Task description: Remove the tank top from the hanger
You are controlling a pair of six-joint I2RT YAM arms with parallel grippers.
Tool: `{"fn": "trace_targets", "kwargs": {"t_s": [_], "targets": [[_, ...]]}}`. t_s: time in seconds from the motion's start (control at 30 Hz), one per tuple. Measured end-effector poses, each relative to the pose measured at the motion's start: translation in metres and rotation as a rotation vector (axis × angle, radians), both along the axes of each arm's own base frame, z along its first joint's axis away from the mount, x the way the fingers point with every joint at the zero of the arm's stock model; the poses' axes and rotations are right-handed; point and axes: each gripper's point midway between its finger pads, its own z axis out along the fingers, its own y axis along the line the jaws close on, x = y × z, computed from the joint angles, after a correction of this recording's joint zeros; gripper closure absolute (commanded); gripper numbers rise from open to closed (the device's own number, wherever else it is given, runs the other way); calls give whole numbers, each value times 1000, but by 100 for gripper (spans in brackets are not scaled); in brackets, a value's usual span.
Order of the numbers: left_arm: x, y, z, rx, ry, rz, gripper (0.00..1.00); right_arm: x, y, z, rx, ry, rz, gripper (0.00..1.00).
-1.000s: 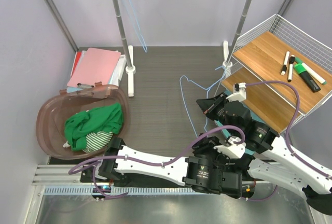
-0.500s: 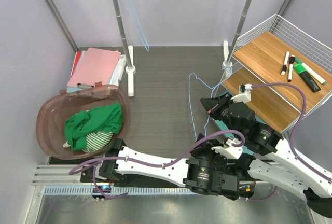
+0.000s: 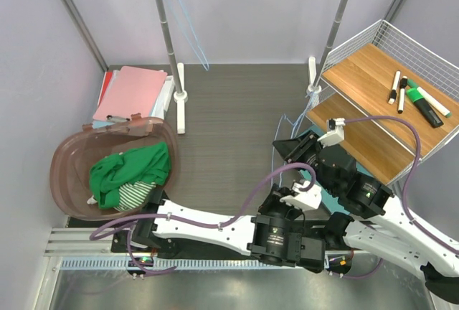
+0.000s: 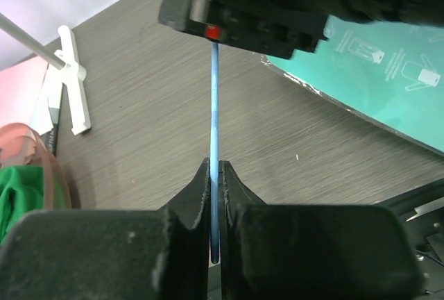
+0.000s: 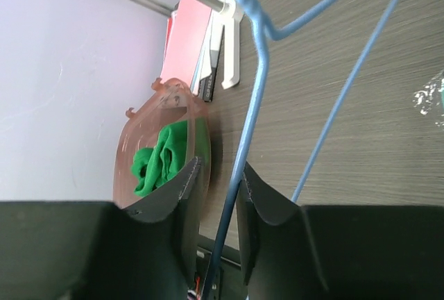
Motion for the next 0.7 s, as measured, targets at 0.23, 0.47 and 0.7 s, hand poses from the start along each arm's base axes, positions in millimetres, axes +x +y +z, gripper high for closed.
{"fn": "trace_targets", "kwargs": {"t_s": [0.23, 0.47, 0.7], "targets": [[9, 58, 15, -22, 50, -6, 100, -9, 7, 7, 1, -32, 71, 38], [33, 114, 20, -137, 153, -21, 100, -21, 5, 18, -9, -88, 136, 26], [42, 135, 23, -244, 200, -45, 100, -37, -5, 25, -39, -152, 191, 23]]}}
